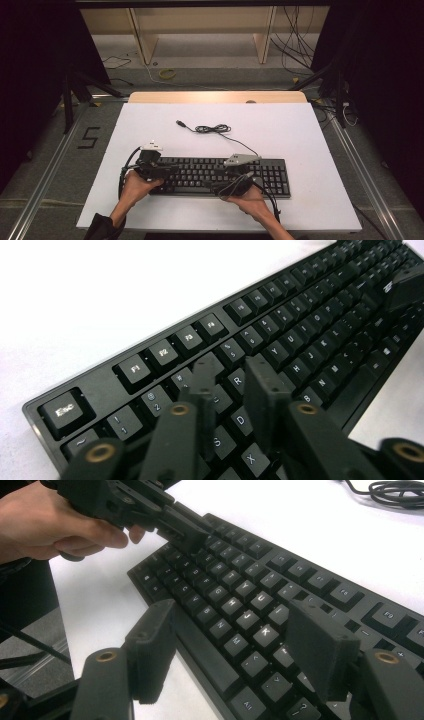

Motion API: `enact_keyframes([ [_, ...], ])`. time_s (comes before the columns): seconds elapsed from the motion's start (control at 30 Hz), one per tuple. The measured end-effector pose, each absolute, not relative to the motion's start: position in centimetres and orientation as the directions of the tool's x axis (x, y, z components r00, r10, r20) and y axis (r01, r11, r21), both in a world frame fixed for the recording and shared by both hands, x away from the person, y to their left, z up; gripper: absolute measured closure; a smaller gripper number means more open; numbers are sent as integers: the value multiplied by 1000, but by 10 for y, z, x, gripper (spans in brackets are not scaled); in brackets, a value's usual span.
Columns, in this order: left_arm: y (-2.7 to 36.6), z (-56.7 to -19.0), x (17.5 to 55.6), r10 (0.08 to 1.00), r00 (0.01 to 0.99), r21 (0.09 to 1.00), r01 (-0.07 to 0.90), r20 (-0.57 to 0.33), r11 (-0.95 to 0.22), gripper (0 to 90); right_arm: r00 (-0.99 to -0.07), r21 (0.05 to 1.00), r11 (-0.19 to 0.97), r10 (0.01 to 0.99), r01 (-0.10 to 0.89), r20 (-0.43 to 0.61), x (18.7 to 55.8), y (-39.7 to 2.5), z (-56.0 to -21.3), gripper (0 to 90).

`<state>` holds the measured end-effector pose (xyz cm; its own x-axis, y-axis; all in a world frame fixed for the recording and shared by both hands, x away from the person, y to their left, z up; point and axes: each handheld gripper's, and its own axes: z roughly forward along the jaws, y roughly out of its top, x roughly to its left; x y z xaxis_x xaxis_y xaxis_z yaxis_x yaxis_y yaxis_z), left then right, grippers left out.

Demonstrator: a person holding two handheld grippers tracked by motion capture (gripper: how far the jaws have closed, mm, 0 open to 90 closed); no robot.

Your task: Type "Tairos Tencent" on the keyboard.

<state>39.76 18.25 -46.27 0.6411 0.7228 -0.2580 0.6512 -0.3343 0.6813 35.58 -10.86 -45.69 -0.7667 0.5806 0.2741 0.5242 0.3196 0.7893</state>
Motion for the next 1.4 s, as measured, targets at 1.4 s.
enact_keyframes([
  [1.4,176,-465,398,727,643,656,660,-242,-366,842,-768,788,326,581,523,269,355,-109,-458,377],
])
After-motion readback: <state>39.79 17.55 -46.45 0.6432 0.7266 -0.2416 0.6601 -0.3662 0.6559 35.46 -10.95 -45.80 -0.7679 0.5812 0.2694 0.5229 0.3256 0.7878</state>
